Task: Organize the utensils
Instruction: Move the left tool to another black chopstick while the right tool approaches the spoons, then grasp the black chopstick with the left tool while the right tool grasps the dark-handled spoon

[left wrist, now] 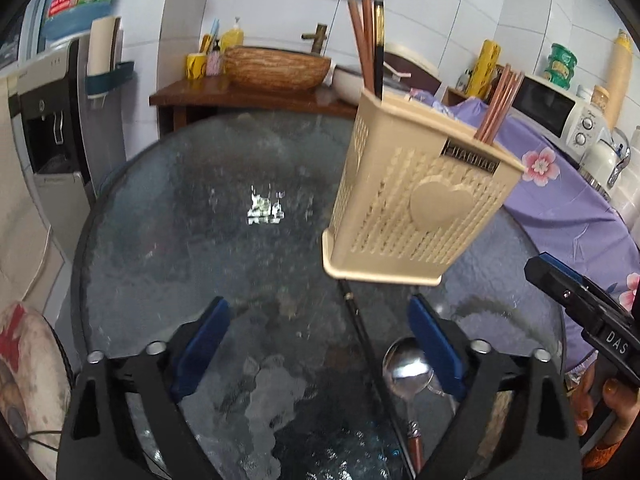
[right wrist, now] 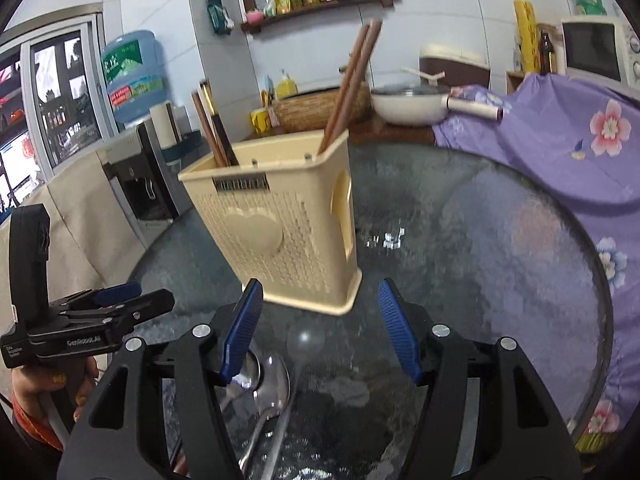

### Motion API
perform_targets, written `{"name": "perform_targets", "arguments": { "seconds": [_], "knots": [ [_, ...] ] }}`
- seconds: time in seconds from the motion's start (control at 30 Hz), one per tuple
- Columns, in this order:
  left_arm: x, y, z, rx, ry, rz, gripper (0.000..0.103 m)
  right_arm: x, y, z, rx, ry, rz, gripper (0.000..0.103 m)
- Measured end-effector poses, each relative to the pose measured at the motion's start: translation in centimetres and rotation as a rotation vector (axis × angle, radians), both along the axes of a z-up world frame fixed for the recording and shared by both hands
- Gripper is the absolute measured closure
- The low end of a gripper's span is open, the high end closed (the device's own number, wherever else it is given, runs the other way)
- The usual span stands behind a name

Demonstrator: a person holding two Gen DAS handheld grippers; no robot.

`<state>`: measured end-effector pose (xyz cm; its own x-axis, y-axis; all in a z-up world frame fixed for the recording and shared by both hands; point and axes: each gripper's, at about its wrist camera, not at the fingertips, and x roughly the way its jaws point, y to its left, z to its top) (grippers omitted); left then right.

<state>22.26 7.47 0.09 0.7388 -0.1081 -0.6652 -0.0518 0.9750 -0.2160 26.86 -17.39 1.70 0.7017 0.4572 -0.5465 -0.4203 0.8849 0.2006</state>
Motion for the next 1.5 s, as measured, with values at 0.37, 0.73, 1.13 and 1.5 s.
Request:
{"name": "perform_targets", "arguments": {
  "seconds": [0.37,0.73,1.13,1.5],
  "knots": [
    [-0.3,-0.6,-3.8,-0.021,0.114,-0.025,0.053,-1.0,1.3,-4.4,-0.067,0.102,0.030,0.047],
    [1.4,-1.5,-3.8,-0.019,0.135,-0.056,0.057,-2.3,3.5,-5.0,-0.110,0.113,0.095,0.052],
    [4.5,-3.4,-4.3,0.051,0.183,-0.098,0.076,-3.1,4.1,-4.7,-0.122,0.107,0.102,0.052],
    [3.9,-3.5,-4.5,0.146,0.180,-0.114,0.096,-4.0,5.9,-4.1,-0.127,0.115,0.148,0.052]
  ]
}}
